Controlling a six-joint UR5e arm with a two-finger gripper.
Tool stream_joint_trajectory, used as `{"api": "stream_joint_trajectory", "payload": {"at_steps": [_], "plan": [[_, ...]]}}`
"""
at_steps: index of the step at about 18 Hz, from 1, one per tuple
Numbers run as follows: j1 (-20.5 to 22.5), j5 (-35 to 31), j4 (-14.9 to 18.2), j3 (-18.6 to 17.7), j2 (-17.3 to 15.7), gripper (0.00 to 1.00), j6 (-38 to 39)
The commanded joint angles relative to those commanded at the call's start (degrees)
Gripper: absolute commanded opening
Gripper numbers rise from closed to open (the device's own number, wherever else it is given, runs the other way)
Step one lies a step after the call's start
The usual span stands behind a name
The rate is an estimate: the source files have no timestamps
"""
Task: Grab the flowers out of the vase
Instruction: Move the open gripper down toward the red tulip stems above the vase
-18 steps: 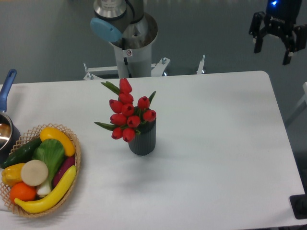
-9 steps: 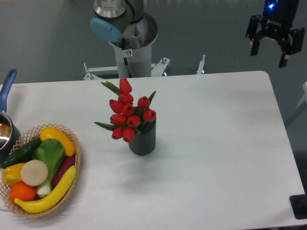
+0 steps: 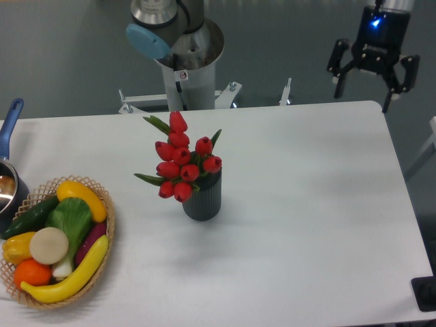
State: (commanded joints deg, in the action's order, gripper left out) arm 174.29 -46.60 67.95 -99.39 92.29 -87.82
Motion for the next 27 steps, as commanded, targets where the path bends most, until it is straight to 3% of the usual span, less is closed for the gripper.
{"api": "stream_joint_trajectory", "payload": {"at_steps": [5, 9, 13, 20, 27], "plan": [[-3.60, 4.41, -5.81, -4.85, -0.09, 1.00, 5.47], [-5.62, 4.23, -5.73, -6.25, -0.18, 1.00, 5.91], [-7.82, 4.15, -5.90, -10.38, -2.54, 1.00, 5.29], [-12.65, 3.62, -5.64, -12.75, -4.22, 1.00, 3.36], [-13.01, 3.62, -5.29, -18.65, -6.85, 1.00, -1.83]]}}
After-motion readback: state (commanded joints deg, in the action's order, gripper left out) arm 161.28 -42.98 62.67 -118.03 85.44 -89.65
